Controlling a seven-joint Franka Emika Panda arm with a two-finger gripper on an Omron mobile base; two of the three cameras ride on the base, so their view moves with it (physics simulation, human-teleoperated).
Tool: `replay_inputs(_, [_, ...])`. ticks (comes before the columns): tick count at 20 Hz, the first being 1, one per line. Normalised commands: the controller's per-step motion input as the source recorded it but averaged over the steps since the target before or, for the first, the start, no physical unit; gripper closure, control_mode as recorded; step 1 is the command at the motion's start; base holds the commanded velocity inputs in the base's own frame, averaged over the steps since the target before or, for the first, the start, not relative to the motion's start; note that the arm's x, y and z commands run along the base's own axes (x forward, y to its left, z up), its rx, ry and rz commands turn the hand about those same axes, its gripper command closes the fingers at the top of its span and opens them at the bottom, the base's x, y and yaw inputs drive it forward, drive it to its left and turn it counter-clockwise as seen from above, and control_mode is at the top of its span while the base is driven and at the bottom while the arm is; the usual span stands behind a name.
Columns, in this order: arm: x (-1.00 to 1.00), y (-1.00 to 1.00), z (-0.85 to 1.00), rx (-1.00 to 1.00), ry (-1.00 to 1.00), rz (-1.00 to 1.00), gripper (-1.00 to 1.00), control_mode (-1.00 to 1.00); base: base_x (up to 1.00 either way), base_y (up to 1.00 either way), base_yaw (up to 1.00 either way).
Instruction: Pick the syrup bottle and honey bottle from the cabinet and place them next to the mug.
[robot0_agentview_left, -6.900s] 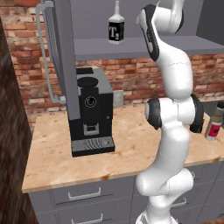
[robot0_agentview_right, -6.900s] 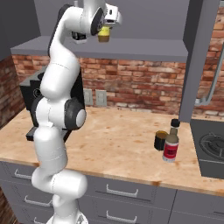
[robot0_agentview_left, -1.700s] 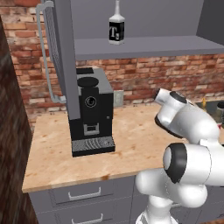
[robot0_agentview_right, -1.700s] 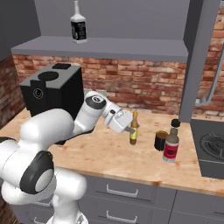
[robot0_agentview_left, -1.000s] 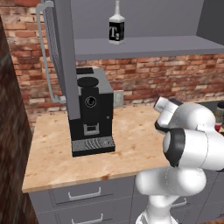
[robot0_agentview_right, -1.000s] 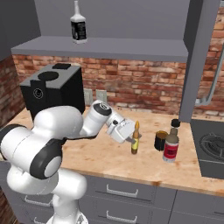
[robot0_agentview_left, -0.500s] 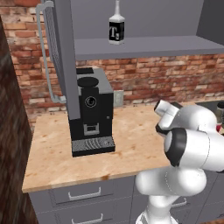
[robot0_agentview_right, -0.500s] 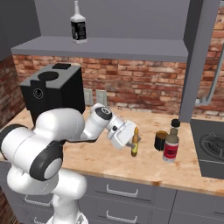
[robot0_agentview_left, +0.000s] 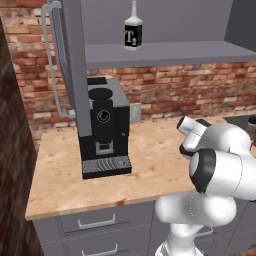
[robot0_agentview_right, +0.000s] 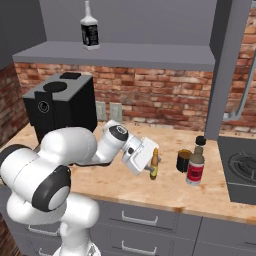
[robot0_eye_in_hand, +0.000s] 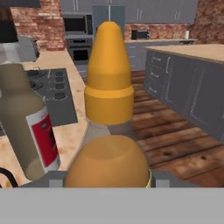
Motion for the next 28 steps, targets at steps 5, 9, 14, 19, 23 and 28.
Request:
replay_inputs(5, [0.18,0.00,-0.04,0.00,0.00,0.00,1.00,-1.00,0.00,0.00,0.00])
replay_inputs(9, [0.25,-0.09,-0.09,0.00,0.00,0.00,1.00,-1.00,0.00,0.00,0.00])
replay_inputs(14, [0.15,-0.13,-0.09,0.00,0.00,0.00,1.00,-1.00,0.00,0.00,0.00])
replay_inputs(19, [0.08,-0.12,-0.05,0.00,0.00,0.00,1.00,-1.00,0.00,0.00,0.00])
replay_inputs(23, [0.09,-0.07,-0.15,0.00,0.00,0.00,1.00,-1.00,0.00,0.00,0.00])
replay_inputs(28, [0.12,-0.01,-0.17,-0.03,0.00,0.00,1.00,-1.00,0.00,0.00,0.00])
